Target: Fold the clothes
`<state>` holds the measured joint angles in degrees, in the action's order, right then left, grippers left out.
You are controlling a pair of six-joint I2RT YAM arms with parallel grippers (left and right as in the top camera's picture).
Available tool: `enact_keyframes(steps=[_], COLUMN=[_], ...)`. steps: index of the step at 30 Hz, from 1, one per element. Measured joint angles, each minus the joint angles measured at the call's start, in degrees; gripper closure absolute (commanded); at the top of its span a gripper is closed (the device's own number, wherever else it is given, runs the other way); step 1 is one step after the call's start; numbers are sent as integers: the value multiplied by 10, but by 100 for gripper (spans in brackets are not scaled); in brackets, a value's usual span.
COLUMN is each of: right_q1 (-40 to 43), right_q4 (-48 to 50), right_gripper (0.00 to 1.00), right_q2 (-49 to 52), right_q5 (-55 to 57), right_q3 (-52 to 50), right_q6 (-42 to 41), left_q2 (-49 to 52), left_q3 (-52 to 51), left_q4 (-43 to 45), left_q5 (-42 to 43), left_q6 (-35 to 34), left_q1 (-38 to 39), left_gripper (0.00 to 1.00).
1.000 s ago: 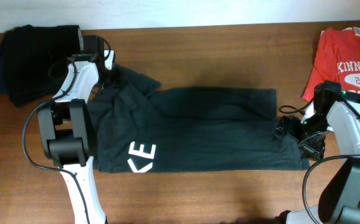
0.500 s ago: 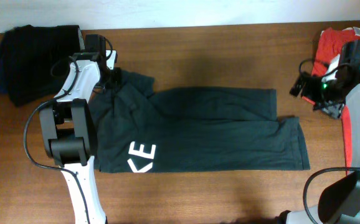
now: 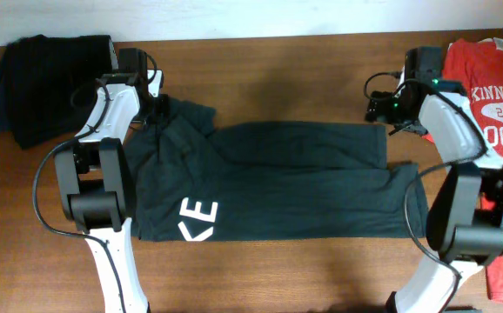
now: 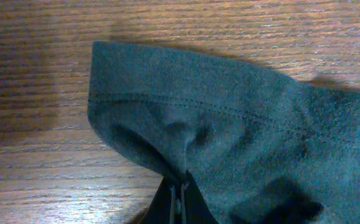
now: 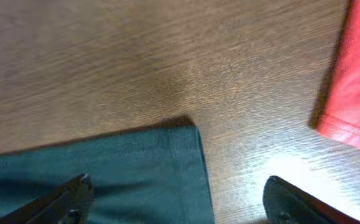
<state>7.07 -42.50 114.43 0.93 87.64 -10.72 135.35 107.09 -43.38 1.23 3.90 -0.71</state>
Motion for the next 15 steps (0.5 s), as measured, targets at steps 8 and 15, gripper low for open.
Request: enact_keyframes(steps=[8,15], right_q1=[-6,-6], right_q4=[21,28], right_gripper=[24,56], right_q2=[78,86], right_q5=[0,1], right_q3=[0,0], right_q6=[-1,-3], left_q2=[0,0], left_q3=[0,0], left_q4=[0,1], left_q5=[0,0], left_q6=[0,0], left_q1=[0,0], left_gripper=[99,99])
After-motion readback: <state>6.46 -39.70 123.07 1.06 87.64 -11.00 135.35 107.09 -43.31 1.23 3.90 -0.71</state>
